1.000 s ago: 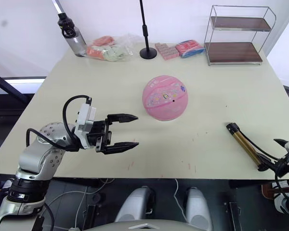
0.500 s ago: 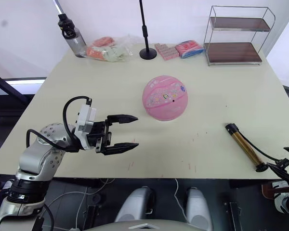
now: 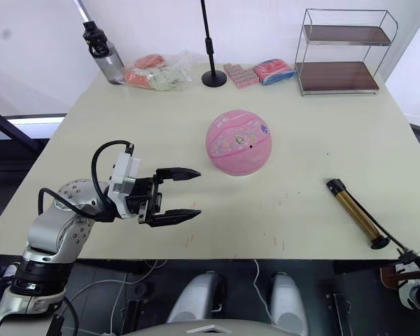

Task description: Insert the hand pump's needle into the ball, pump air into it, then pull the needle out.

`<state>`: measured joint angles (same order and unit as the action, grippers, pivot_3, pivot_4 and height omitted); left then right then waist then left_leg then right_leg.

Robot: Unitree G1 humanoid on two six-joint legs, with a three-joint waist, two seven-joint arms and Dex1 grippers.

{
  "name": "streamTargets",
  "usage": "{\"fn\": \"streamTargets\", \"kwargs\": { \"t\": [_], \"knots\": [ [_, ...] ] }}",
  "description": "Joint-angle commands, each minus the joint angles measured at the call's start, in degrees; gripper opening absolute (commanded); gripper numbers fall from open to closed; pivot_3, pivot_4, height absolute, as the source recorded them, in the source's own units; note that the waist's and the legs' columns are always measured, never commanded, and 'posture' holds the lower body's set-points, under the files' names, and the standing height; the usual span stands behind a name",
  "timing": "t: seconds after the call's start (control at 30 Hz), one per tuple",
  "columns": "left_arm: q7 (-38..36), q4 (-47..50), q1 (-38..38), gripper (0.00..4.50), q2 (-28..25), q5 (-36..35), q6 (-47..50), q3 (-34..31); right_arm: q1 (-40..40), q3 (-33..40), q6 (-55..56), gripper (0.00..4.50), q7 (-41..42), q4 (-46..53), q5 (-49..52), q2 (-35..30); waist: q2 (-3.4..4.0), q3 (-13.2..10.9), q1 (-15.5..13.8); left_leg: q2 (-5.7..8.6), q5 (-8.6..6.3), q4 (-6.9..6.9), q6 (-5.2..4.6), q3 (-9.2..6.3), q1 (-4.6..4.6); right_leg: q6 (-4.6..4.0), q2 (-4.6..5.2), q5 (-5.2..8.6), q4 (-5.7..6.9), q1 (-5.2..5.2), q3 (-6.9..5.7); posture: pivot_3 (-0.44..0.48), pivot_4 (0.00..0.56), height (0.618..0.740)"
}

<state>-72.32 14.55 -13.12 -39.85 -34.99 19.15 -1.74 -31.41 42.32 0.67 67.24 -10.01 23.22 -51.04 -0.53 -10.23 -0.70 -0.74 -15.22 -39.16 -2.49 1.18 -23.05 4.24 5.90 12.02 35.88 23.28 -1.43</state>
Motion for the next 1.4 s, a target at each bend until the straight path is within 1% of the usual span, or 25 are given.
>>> {"fn": "streamTargets", "kwargs": {
  "t": [0.03,0.17,0.37,0.53,0.63,0.7,0.83,0.97,1.1,1.23,1.4],
  "knots": [
    [-0.36,0.32,0.43,4.5,-0.17,-0.49,-1.07,-1.09,-0.41,3.91,1.09,4.45,1.88,-0.44,1.33,-1.27,0.0,0.0,-0.02,-0.01,0.0,0.0,0.0,0.0,0.01,0.0,0.0,0.0,0.0,0.0,0.0,0.0,0.15,0.74],
    [-0.56,0.08,0.5,4.5,-0.23,-0.47,-1.23,-1.22,0.66,5.17,1.64,4.45,2.83,-1.35,1.8,-1.49,0.0,0.0,-0.08,-0.01,0.0,0.0,0.0,0.02,0.02,0.0,0.0,0.0,0.0,-0.02,0.02,0.0,0.15,0.74],
    [-0.6,-0.48,0.6,4.5,-0.3,-0.21,-1.89,-1.23,4.55,3.59,0.7,4.45,2.37,1.66,4.19,0.07,0.0,0.0,-0.07,-0.01,0.0,0.0,0.0,0.02,0.03,-0.02,0.0,-0.01,0.0,-0.02,0.03,0.0,0.15,0.74],
    [-0.22,-0.03,1.56,4.5,-0.53,-0.24,-2.22,-1.77,7.7,-0.12,-1.03,4.45,1.39,6.12,5.3,1.89,-0.02,0.0,-0.06,-0.02,0.0,0.0,0.0,0.01,0.04,-0.03,-0.01,-0.02,0.0,-0.04,0.02,0.0,0.15,0.74],
    [0.35,0.45,2.2,4.5,-0.62,-0.34,-2.22,-2.3,10.49,-2.74,-3.25,4.45,-0.55,8.74,6.18,3.17,-0.02,0.0,-0.09,-0.02,0.0,0.02,0.0,0.0,0.03,-0.08,-0.01,-0.05,0.0,-0.04,0.02,0.0,0.15,0.74],
    [0.97,0.81,3.03,4.5,-0.71,-0.32,-2.34,-3.03,13.06,-4.87,-4.1,4.45,-1.73,8.49,6.25,4.3,-0.02,0.0,-0.08,-0.02,0.0,0.01,0.0,0.01,0.03,-0.09,-0.01,-0.05,0.0,-0.04,0.03,0.0,0.15,0.74],
    [2.43,0.89,4.59,4.5,-0.27,-0.09,-2.99,-4.29,16.12,-7.57,-2.74,4.45,-2.93,5.65,4.91,6.09,-0.03,0.0,-0.09,-0.02,0.0,0.01,0.0,0.01,0.05,-0.12,0.0,-0.07,0.0,-0.04,0.02,0.0,0.15,0.74],
    [5.44,0.11,7.42,4.5,0.4,0.35,-4.14,-6.7,20.28,-9.96,-0.32,4.45,-2.71,1.37,3.89,6.52,-0.02,-0.01,-0.06,0.0,-0.01,0.03,-0.01,0.03,0.04,-0.21,0.0,-0.12,-0.01,-0.04,0.03,0.0,0.15,0.74],
    [8.86,-1.49,10.78,4.5,1.56,1.61,-6.06,-9.67,24.57,-12.43,4.34,4.45,-0.44,-6.12,2.47,6.73,-0.04,0.0,0.03,-0.01,-0.01,0.03,-0.01,0.06,0.08,-0.2,-0.01,-0.13,0.0,-0.04,0.05,0.0,0.15,0.74],
    [12.07,-4.07,13.89,4.5,2.74,2.03,-7.5,-13.57,27.95,-14.3,7.5,4.45,2.59,-13.63,2.12,6.58,-0.03,0.0,0.0,-0.04,-0.01,0.04,-0.01,0.06,0.12,-0.21,-0.04,-0.13,0.01,-0.05,0.05,0.0,0.15,0.74],
    [13.74,-10.55,17.85,4.5,2.16,4.92,-11.38,-18.01,31.27,-15.24,13.26,4.45,3.64,-21.08,0.84,6.66,-0.04,0.01,0.04,-0.04,-0.01,0.04,-0.01,0.11,0.12,-0.21,-0.05,-0.13,0.01,-0.06,0.08,0.0,0.15,0.74]
  ]
}}
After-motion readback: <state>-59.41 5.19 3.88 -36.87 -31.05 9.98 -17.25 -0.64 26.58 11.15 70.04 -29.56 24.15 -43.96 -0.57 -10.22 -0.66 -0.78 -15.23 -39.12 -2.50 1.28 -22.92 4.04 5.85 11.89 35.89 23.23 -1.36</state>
